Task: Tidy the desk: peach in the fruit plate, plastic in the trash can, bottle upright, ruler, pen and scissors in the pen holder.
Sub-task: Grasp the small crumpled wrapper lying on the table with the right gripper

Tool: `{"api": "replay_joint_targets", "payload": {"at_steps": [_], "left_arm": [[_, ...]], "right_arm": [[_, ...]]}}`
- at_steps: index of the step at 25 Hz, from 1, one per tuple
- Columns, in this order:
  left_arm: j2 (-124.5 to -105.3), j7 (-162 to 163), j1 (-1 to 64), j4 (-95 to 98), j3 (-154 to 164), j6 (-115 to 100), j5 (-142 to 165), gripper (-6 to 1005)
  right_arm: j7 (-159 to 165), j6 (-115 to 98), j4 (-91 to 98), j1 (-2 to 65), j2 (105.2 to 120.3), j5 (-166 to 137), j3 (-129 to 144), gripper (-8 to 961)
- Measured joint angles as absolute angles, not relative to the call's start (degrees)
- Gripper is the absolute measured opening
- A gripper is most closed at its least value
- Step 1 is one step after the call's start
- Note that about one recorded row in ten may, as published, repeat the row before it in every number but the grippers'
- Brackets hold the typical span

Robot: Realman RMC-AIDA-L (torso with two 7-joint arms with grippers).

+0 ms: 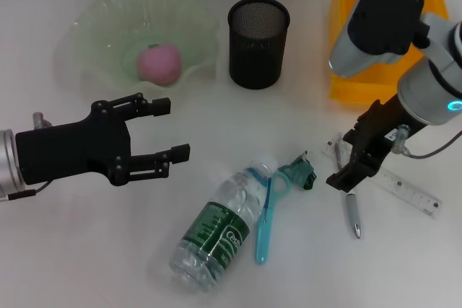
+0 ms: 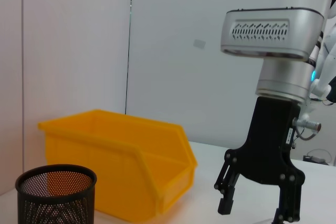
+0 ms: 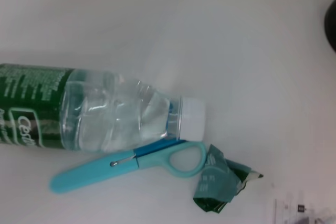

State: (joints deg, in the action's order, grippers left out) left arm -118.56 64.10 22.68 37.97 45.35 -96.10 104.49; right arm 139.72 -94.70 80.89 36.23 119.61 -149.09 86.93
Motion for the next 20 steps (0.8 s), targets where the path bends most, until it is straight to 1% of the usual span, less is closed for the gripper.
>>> {"api": "replay_joint_targets", "payload": {"at_steps": [20], "left_arm": [[-118.56,63.8,21.8,38.0,45.1,-96.3,104.5,810]], "right_arm": [[132.2,-86.5,73.7,38.8,119.67,-147.8,93.0,826]]}}
